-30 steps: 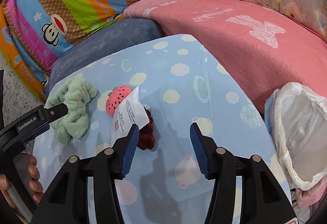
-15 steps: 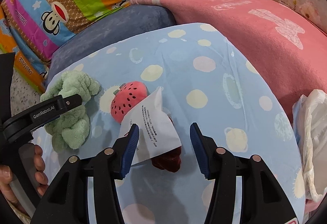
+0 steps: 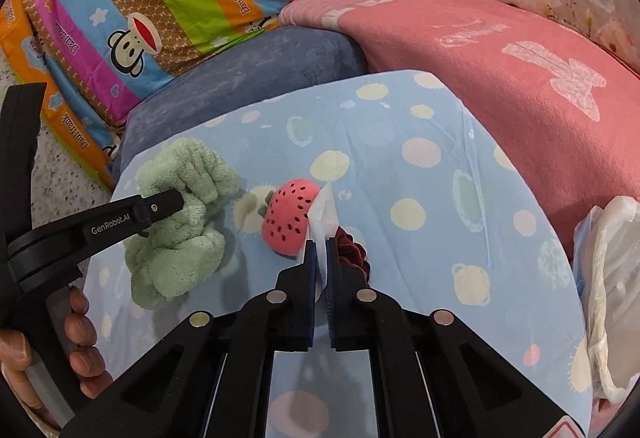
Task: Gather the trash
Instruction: 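Grasp the green fluffy headband with the left gripper while the right gripper grasps the white packet, then carry the green headband and white packet into the bin and open both grippers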
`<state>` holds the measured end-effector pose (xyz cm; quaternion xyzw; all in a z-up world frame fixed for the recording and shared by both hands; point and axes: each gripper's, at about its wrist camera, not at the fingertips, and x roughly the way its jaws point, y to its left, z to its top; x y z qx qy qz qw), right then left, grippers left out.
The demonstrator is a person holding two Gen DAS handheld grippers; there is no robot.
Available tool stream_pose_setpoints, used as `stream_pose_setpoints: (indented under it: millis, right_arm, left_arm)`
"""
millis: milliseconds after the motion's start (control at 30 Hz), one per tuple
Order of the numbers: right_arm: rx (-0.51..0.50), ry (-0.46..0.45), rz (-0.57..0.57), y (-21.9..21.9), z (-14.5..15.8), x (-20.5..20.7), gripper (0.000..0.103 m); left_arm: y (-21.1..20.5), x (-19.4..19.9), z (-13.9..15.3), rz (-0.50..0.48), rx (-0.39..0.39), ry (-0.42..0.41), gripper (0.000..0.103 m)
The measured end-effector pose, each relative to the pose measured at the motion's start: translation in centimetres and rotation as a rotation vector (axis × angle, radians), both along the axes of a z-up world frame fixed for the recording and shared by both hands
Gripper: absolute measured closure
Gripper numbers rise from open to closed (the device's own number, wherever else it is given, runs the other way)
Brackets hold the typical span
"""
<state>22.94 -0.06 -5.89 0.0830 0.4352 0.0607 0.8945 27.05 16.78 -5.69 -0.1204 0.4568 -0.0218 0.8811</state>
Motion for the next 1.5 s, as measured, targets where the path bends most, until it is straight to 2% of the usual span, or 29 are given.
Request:
stream_pose_setpoints:
  millis: [300, 567, 1100, 1500]
  right_arm:
    - [0.01, -0.15, -0.053, -3.6, 6.3, -3.3, 0.099]
    - [0.015, -0.208, -0.184, -10.6, 8.8, -7.0, 0.099]
    - [0.034, -0.221, -0.482, -25.6, 8.1, -15.1, 0.099]
    - [0.035, -0.191, -0.609, -31.7, 6.3, -18.5, 0.099]
  left_arm:
    - [-5.5, -3.0, 7.3, -0.108, -0.027, -0.132, 0.084]
    - [-12.7, -5.2, 9.9, -0.232, -0.014, -0.177, 0.084]
    - [-29.3, -9.7, 10.0, -0.518, 0.003, -0.173, 0.084]
    - [-36.8, -12.2, 8.7, -0.672, -0.006, -0.146, 0.084]
